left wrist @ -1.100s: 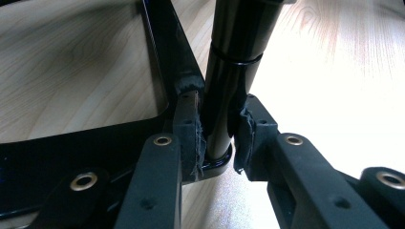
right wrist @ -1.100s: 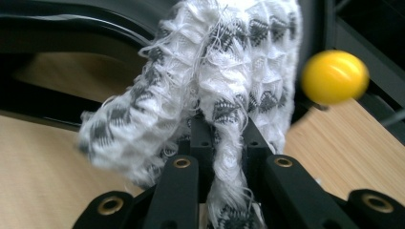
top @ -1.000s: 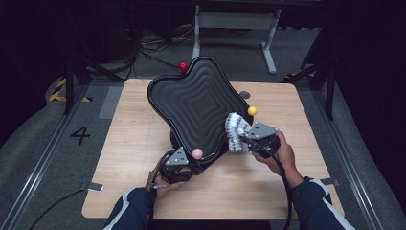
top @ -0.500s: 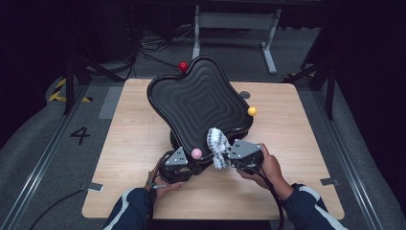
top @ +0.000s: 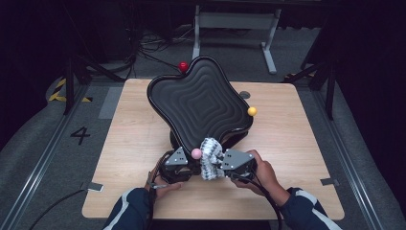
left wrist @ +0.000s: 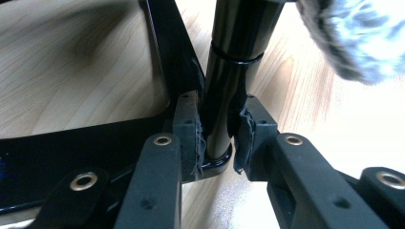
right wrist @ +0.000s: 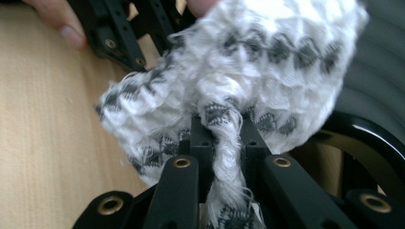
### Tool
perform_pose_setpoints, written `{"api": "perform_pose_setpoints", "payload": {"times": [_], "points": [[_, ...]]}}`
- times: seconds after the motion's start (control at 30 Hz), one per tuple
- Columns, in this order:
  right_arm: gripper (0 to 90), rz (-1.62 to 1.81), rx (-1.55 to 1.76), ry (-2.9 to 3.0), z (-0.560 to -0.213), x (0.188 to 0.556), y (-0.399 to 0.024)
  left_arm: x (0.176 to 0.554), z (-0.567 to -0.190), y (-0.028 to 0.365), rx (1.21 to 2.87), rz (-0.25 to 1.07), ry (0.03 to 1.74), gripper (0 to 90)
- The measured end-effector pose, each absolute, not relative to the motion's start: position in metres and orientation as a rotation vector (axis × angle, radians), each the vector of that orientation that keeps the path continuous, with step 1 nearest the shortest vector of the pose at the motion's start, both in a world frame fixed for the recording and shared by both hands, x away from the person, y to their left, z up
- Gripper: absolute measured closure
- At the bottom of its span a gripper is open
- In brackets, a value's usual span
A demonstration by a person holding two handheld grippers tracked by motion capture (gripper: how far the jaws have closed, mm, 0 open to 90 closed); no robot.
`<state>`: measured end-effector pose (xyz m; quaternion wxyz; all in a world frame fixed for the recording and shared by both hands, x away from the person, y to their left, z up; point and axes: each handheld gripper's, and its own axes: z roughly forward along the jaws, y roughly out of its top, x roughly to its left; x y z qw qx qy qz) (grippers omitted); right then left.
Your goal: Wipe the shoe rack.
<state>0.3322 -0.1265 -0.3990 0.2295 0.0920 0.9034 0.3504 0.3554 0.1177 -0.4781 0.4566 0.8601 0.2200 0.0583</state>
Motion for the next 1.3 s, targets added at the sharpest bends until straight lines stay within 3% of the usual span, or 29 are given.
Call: {"api": "perform_pose_setpoints", "payload": {"times": [0.6, 1.3], "points": [[81.4, 0.821, 0.557, 2.305, -0.415, 0.392, -0.178, 0.356, -0.478, 0.118, 2.125, 0.143, 0.529, 73.1], [81.4, 0.745, 0.819, 2.18, -0.425, 0.433, -0.235, 0.356, -0.478, 0.117, 2.13, 0.152, 0.52, 73.2]]}}
